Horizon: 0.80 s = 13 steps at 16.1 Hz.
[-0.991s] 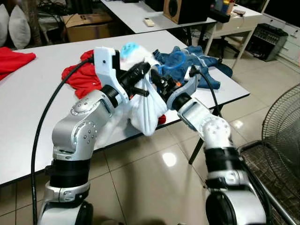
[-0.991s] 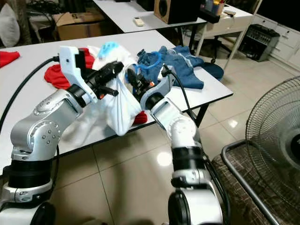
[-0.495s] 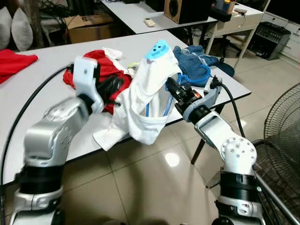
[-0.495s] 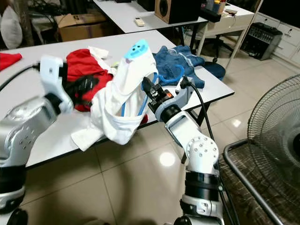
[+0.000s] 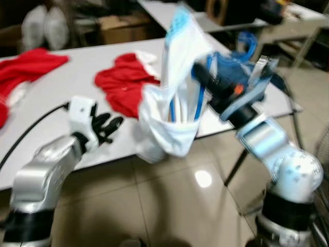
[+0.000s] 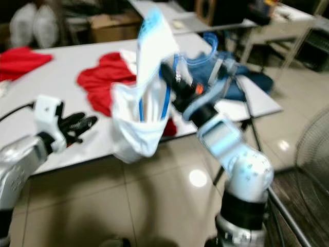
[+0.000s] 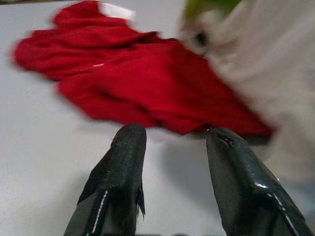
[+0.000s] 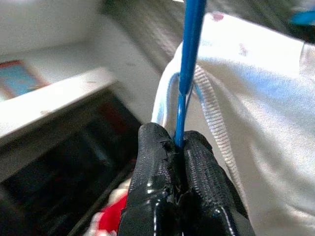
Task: Hang hanger
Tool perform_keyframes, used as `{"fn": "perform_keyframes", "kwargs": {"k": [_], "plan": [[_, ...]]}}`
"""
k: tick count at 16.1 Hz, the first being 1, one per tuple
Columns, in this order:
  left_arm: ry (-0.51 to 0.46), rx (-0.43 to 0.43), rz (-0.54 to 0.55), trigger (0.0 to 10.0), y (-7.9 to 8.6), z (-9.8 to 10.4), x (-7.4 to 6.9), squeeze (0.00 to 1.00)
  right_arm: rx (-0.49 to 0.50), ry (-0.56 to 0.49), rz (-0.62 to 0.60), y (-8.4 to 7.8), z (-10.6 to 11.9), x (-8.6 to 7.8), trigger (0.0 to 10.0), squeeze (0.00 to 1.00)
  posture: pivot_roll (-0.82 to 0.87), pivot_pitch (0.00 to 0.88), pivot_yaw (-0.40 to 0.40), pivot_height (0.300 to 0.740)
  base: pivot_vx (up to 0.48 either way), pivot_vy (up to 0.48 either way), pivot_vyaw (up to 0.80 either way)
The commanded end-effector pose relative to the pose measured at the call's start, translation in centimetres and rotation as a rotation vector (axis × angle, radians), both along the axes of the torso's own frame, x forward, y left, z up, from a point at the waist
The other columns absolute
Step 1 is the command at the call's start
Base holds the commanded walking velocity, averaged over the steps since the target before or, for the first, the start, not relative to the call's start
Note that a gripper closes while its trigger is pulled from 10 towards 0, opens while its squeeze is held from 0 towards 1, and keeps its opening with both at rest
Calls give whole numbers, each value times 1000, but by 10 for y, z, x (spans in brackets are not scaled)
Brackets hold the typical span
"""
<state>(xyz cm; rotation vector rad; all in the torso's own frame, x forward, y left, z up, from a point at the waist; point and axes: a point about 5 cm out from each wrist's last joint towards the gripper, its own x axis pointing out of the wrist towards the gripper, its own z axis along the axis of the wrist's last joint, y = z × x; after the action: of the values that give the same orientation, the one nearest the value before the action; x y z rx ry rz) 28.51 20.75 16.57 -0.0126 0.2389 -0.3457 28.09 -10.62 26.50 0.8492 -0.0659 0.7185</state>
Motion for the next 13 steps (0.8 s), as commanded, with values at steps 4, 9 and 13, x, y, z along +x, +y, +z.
{"fn": "perform_keyframes", "kwargs": {"k": [4,9,13], "plan": [[-10,16,39,10000,1,-6,-9,1000,15,-194,202,17,34,-23,0,0,-95,0,7,740,0,0,689],[17,47,-21,10000,-15,-14,-23,1000,-363,78,261,12,-42,-33,0,0,-72,0,-32,740,0,0,671],[53,257,67,10000,12,-26,-39,1000,-452,168,272,-8,-74,-46,0,0,-82,0,-50,740,0,0,678]]}}
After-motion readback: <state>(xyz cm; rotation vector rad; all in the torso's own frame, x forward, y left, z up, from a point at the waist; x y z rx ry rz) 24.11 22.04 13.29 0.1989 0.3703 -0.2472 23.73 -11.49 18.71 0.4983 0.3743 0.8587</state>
